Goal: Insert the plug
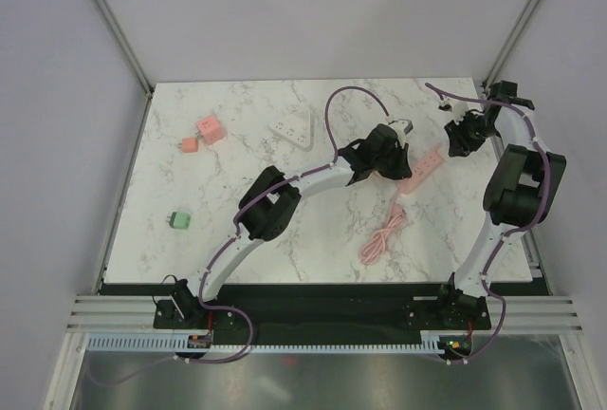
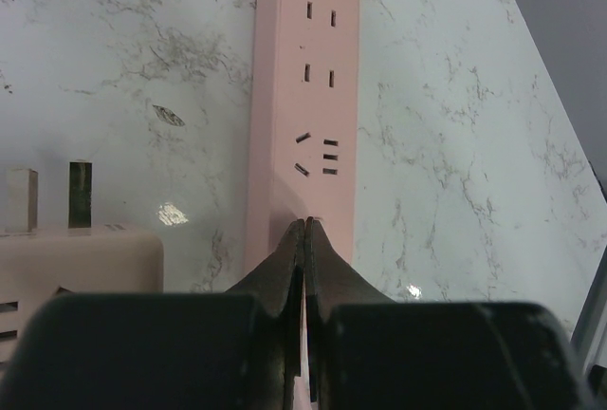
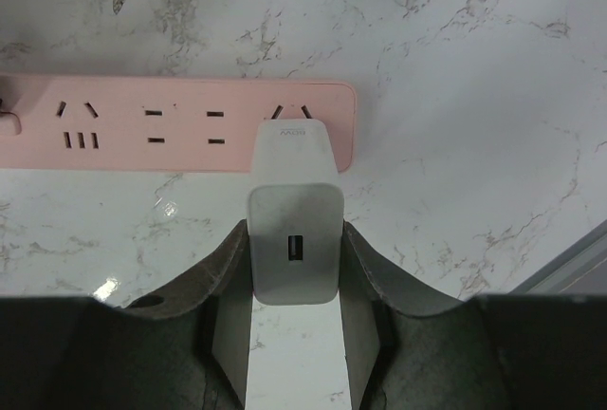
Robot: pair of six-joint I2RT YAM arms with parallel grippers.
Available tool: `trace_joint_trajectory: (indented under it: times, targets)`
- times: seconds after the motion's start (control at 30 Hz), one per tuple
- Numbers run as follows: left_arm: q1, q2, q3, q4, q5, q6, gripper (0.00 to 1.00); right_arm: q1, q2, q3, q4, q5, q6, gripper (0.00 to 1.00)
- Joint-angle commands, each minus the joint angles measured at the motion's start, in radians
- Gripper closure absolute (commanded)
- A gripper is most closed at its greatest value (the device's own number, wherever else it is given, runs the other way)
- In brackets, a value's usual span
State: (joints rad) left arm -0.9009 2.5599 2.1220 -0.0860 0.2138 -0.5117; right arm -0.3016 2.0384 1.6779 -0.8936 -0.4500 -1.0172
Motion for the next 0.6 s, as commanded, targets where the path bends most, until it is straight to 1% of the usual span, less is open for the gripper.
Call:
trace_joint_trajectory:
  times: [0.0, 0.13, 0.27, 0.57]
  targets:
    - [-0.006, 0.029, 0.023, -0.043, -0.010, 0.038, 0.98, 0.007, 0.071, -0.046, -0.022, 0.008, -0.020, 1.00]
    - [-0.006, 0.028, 0.018, -0.043, -0.013, 0.044, 0.98, 0.039, 0.097, -0.041, -0.005, 0.072, -0.009, 1.00]
    - [-0.006, 0.029, 0.018, -0.041, -0.008, 0.042, 0.98, 0.064, 0.123, -0.043, -0.008, 0.097, 0.006, 1.00]
    - [-0.006, 0.026, 0.009, -0.040, -0.001, 0.042, 0.98, 0.065, 0.150, -0.095, -0.005, 0.119, 0.023, 1.00]
